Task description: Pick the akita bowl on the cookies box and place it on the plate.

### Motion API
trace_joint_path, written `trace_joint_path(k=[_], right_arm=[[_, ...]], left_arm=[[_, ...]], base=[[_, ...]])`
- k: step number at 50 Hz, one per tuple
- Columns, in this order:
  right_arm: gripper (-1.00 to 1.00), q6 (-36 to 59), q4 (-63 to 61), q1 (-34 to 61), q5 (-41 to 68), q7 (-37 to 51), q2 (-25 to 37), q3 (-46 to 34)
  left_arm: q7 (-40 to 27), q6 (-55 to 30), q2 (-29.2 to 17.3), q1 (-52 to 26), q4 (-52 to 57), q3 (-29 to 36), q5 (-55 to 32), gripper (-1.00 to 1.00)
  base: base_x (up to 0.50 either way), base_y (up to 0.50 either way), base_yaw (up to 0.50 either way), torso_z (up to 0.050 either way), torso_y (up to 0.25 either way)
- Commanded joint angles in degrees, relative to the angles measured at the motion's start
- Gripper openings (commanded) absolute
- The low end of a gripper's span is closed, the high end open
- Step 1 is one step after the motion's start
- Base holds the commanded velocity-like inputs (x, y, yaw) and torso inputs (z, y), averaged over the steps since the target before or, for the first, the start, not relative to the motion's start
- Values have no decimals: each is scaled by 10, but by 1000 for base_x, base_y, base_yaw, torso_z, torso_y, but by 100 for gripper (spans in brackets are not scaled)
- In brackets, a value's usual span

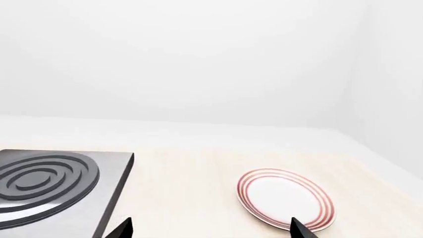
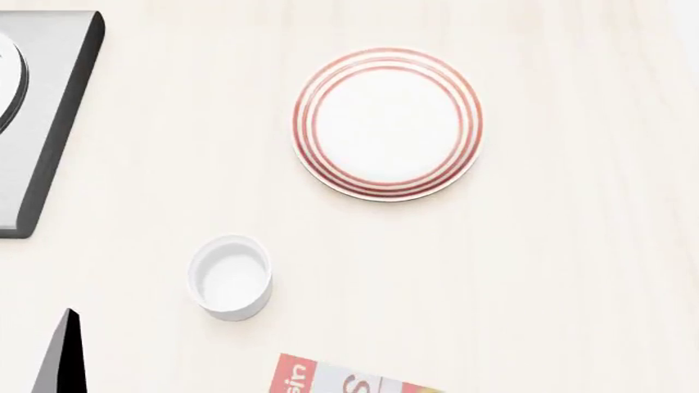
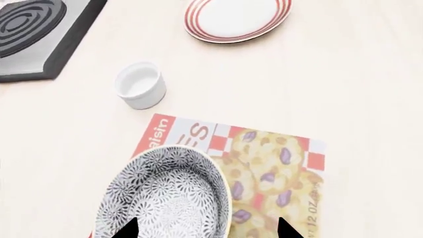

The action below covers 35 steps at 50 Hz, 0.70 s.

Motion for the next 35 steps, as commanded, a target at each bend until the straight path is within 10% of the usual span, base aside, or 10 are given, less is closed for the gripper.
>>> trace_joint_path(k=[1, 35], right_arm=[[100, -16, 0, 2, 4, 0, -5, 5], [100, -58, 30, -44, 18, -33, -1, 54]], left_arm=[[-1, 3, -2, -1, -2, 0, -2, 100], [-3, -2, -1, -6, -4, 7, -2, 100]], base=[[0, 0, 0, 0, 0], [0, 0, 0, 0, 0]])
